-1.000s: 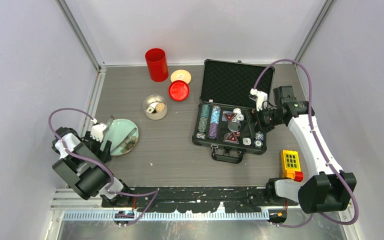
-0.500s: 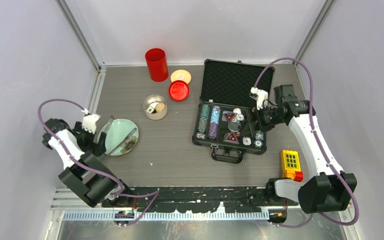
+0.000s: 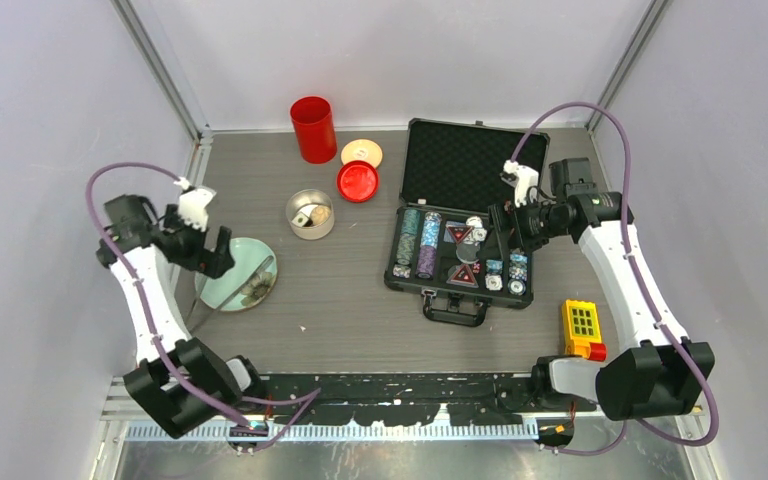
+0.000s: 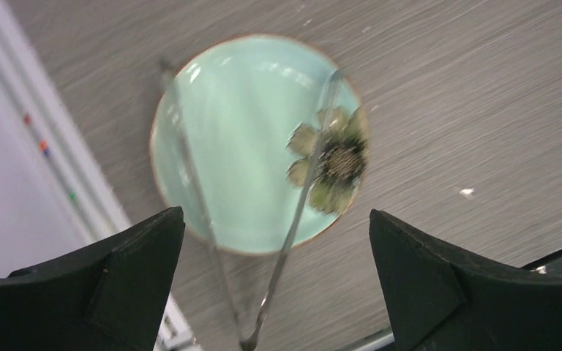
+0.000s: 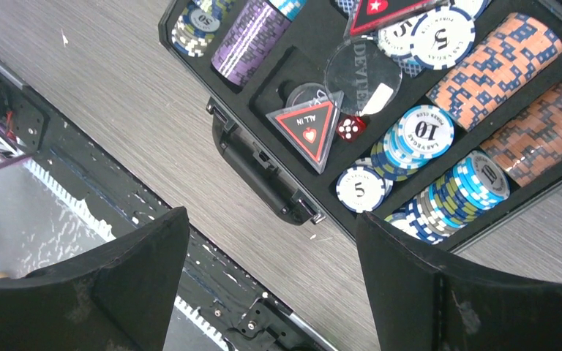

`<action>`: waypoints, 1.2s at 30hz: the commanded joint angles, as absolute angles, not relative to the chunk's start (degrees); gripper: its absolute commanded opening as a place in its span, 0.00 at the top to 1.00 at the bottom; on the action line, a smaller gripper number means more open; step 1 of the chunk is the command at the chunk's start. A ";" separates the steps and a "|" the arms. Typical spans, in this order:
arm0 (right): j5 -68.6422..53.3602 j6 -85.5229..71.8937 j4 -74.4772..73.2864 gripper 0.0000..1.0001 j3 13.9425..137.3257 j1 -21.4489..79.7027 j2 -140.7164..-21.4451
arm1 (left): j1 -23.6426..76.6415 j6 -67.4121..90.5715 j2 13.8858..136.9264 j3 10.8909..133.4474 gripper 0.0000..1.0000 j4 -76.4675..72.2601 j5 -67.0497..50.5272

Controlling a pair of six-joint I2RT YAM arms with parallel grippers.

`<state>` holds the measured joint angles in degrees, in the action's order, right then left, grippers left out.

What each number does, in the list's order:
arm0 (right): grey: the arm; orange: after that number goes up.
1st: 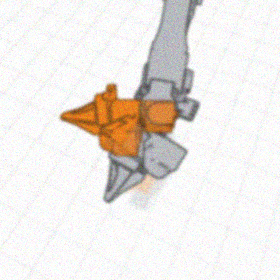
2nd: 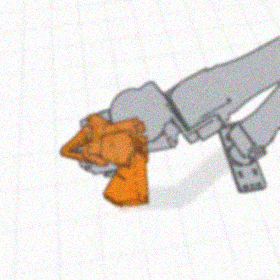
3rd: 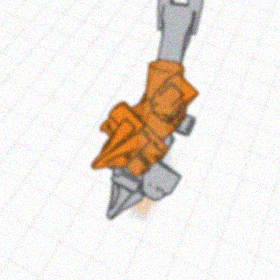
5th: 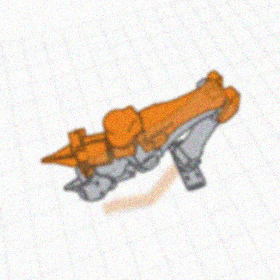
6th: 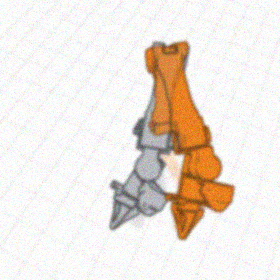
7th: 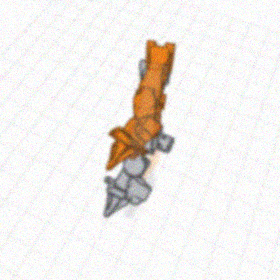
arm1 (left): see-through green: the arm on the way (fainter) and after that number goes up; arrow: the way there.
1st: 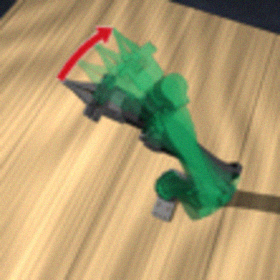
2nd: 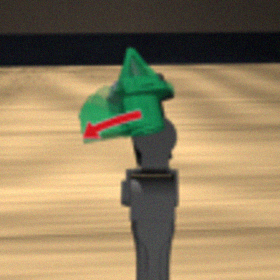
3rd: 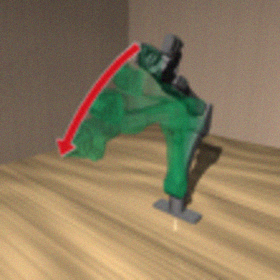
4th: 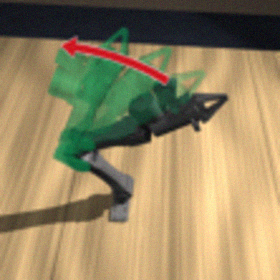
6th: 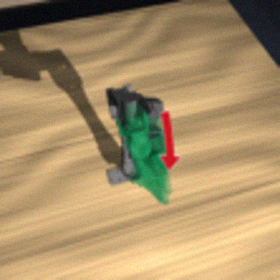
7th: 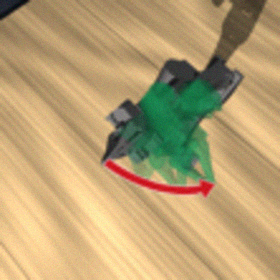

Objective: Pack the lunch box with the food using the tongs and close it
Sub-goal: Pick up the box lid from the center of the board.

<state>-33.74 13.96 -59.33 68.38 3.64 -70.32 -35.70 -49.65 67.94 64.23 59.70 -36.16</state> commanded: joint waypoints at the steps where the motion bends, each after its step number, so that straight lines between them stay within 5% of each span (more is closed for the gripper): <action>1: -34.45 11.19 -55.29 0.12 72.29 4.71 -71.90 | -24.05 -36.19 66.15 66.43 0.00 55.06 -35.20; 15: -32.14 7.82 -52.66 0.12 73.83 6.58 -73.07 | 6.76 -10.09 92.40 85.57 0.00 34.03 -19.30; 18: -30.65 8.16 -52.81 0.12 73.16 6.57 -71.95 | 10.75 -7.94 98.79 91.27 0.08 30.21 -12.19; 36: -30.53 8.30 -53.26 0.12 74.70 6.53 -73.99 | 14.98 -4.52 127.50 113.04 0.31 28.22 -2.98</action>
